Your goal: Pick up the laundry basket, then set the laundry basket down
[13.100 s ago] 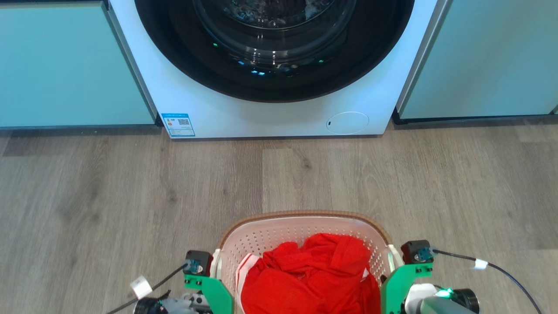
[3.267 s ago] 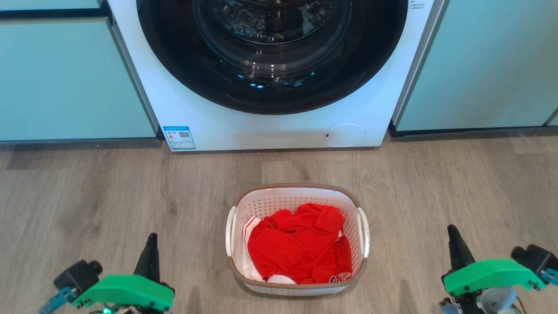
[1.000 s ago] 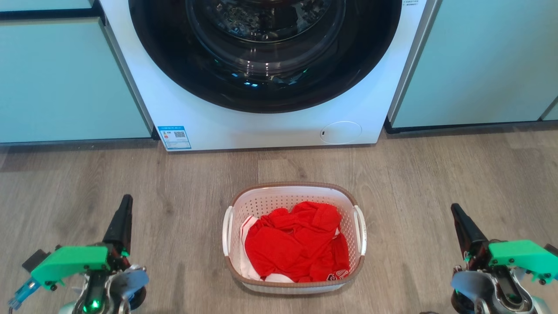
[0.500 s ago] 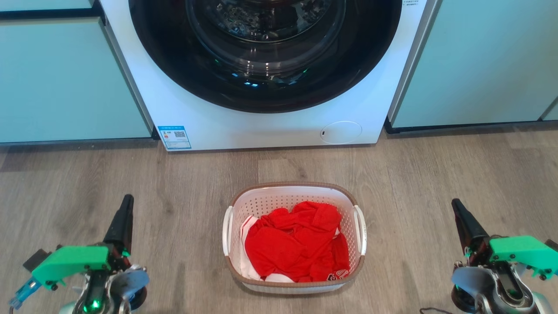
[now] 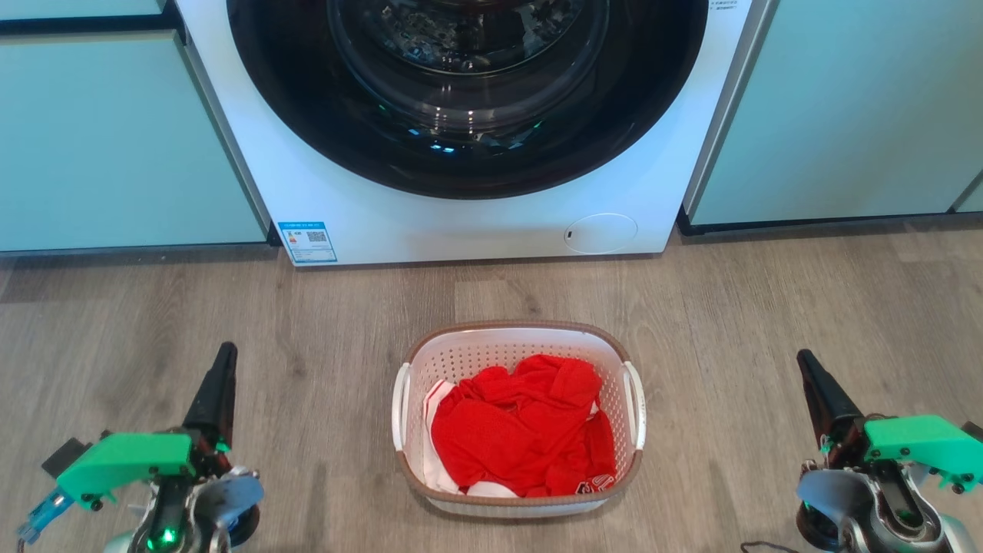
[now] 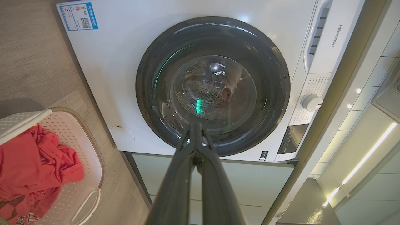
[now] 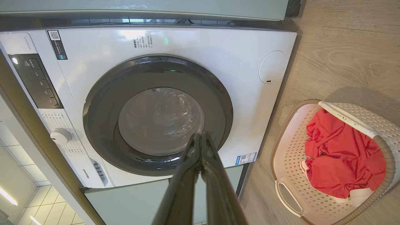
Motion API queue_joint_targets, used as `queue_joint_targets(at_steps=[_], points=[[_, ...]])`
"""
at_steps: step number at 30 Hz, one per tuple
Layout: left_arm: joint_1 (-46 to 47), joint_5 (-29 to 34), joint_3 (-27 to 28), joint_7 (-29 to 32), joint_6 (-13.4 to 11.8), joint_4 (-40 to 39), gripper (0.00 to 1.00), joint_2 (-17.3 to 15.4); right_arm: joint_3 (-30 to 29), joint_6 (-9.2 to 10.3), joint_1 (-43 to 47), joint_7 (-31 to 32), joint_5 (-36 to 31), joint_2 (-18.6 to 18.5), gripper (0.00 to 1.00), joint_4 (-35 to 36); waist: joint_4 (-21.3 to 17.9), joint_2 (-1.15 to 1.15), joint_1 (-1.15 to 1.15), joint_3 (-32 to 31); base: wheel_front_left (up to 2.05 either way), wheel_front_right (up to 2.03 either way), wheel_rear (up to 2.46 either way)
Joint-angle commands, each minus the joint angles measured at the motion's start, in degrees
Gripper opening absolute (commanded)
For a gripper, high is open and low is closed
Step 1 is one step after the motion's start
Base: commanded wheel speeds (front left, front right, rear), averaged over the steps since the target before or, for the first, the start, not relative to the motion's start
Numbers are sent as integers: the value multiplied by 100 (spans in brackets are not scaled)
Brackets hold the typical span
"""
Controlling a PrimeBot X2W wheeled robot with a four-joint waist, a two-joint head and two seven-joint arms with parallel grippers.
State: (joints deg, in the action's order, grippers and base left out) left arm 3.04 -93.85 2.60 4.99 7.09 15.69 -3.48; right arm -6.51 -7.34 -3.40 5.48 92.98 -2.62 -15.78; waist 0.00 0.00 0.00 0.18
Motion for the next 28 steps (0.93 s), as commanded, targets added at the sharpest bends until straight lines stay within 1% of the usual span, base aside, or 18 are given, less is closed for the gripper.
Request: queue_joint_targets(at_steps=[1,28], points=[[301,35,231,20,40,-172,0,-57,91,-14,-269,27,-5,-94,0,181,0,0,0,0,0,0,0],[305,74,278,57,40,-170,0,-24,61,-14,-272,51,-30,-73,0,179,0,0,0,0,0,0,0]])
